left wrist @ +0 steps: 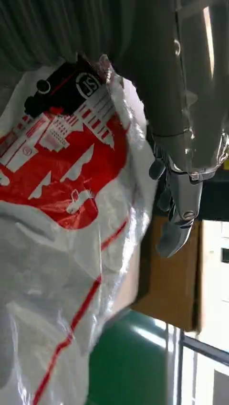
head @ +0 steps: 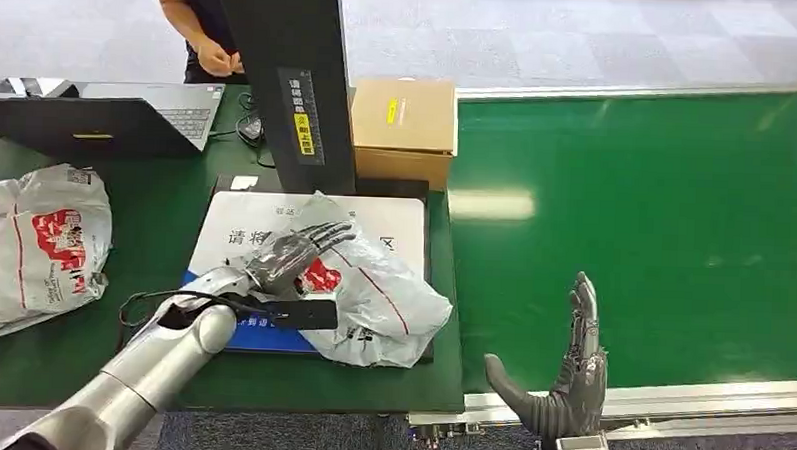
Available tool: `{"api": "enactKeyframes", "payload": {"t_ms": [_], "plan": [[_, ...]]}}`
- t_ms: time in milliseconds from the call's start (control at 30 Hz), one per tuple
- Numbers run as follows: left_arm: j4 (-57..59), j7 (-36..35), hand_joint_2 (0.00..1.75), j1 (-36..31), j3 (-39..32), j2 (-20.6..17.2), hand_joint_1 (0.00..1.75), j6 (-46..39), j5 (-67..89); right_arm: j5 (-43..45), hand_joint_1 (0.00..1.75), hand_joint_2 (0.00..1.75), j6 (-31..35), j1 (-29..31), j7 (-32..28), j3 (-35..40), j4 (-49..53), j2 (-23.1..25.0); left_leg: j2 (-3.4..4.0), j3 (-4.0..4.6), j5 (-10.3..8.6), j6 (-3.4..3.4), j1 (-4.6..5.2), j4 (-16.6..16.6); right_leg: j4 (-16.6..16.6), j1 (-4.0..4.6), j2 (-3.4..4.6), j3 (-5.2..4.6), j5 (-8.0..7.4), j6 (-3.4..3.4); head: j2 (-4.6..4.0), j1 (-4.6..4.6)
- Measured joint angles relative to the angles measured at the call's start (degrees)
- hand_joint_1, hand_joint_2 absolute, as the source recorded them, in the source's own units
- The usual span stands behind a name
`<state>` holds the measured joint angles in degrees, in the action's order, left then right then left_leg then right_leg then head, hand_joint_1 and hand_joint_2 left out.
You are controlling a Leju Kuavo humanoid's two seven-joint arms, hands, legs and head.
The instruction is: Moved the parcel from conveyor to table for the left to box.
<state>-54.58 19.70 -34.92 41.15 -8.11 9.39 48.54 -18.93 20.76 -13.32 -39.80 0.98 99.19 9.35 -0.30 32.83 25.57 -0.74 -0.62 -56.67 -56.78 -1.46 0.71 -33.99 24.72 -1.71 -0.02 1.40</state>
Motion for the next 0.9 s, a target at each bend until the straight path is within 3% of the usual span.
{"api": "enactKeyframes", "payload": {"t_ms": [67, 100, 133, 567, 900], "plan": [[2.15, -0.92, 1.75, -1.0, 0.97, -0.66, 0.0, 1.89, 0.2, 0.16, 0.0, 1.75, 0.0, 0.0, 0.0, -0.11, 0.0, 0.0, 0.0, -0.01, 0.0, 0.0, 0.0, 0.0, -0.01, 0.0, 0.0, 0.03, 0.0, 0.0, 0.0, -0.02], [3.37, -1.4, 1.75, -1.77, 1.55, -0.88, 0.33, 3.11, 0.42, 0.31, 0.0, 1.75, -0.02, 0.03, 0.0, -0.22, -0.02, 0.0, -0.02, -0.02, 0.0, 0.0, 0.0, 0.0, -0.01, 0.0, -0.01, 0.07, 0.0, 0.0, 0.0, 0.0], [4.47, -1.53, 1.75, -2.69, 2.17, -1.01, 1.75, 3.7, 0.53, 0.35, 0.0, 1.75, -0.02, 0.08, 0.0, -0.26, -0.02, 0.0, -0.04, -0.06, 0.0, 0.0, 0.0, 0.01, -0.01, 0.0, -0.02, 0.13, 0.0, 0.0, 0.0, 0.02], [9.49, -2.47, 1.75, -4.57, 4.07, -1.2, 1.75, -2.7, -1.24, -0.33, 0.0, 1.75, -0.02, -0.28, 0.15, -0.44, -0.17, 0.02, 0.01, -0.49, 0.0, -0.03, 0.0, 0.04, 0.0, 0.0, 0.0, 0.5, 0.01, 0.03, 0.0, 0.0], [1.03, -7.52, 1.75, 2.05, -2.54, -1.12, 1.75, -11.21, 0.57, -1.51, 0.0, 1.75, -1.97, -0.52, 0.96, -0.87, -0.2, 0.48, 0.02, -0.39, 0.01, -0.04, 0.0, 0.03, -0.02, 0.01, 0.02, 0.36, 0.01, 0.05, 0.0, 0.0]]}}
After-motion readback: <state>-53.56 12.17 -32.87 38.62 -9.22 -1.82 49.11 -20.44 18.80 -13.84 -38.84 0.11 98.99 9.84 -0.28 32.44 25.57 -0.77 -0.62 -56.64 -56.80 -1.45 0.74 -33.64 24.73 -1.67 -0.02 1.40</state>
